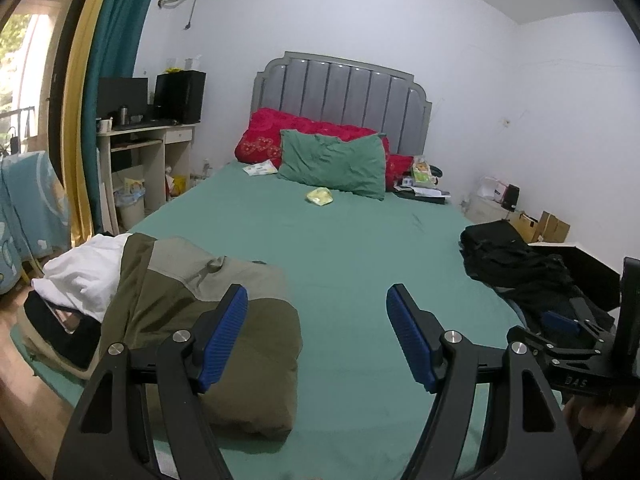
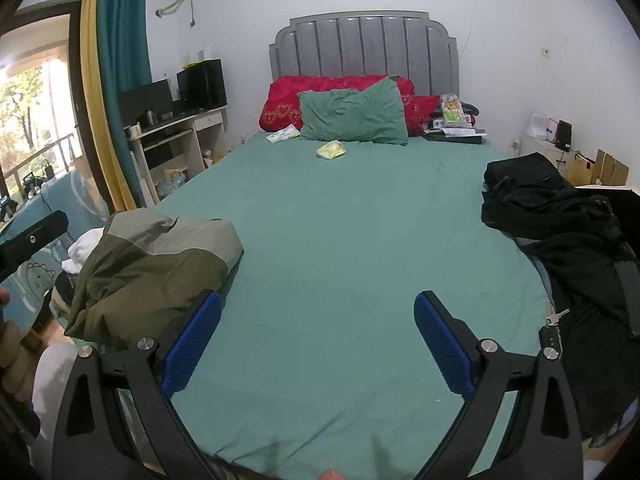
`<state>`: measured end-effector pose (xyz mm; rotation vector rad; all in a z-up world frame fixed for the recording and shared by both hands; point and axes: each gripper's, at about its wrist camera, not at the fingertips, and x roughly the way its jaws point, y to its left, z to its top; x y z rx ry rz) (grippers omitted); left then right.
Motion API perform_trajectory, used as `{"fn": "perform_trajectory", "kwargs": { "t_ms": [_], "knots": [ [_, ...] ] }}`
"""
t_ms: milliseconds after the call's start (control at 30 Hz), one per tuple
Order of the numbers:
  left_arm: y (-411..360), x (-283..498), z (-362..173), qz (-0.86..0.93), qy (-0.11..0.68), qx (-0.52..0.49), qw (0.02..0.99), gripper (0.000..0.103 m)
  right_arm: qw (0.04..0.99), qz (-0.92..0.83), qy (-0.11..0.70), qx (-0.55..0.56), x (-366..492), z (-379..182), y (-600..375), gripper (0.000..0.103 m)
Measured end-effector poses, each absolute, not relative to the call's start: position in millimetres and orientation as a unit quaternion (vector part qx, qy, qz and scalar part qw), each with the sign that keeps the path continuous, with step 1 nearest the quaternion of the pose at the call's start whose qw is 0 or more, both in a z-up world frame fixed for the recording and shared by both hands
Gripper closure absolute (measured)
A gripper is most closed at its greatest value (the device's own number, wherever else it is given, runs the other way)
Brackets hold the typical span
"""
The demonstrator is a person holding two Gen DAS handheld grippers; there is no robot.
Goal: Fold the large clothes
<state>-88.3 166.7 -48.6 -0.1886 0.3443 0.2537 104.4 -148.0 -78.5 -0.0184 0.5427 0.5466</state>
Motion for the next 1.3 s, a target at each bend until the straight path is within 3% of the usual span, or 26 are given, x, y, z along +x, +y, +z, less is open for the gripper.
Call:
{"fn": "perform_trajectory", "kwargs": {
  "t_ms": [1300],
  "knots": [
    [164.9,-89.7,-48.7,0.128,0.170,-0.092,0.973,0.028,0.926,0.265,0.269,-0.001,96.1,-78.1,-143.4,0.007]
  ]
}}
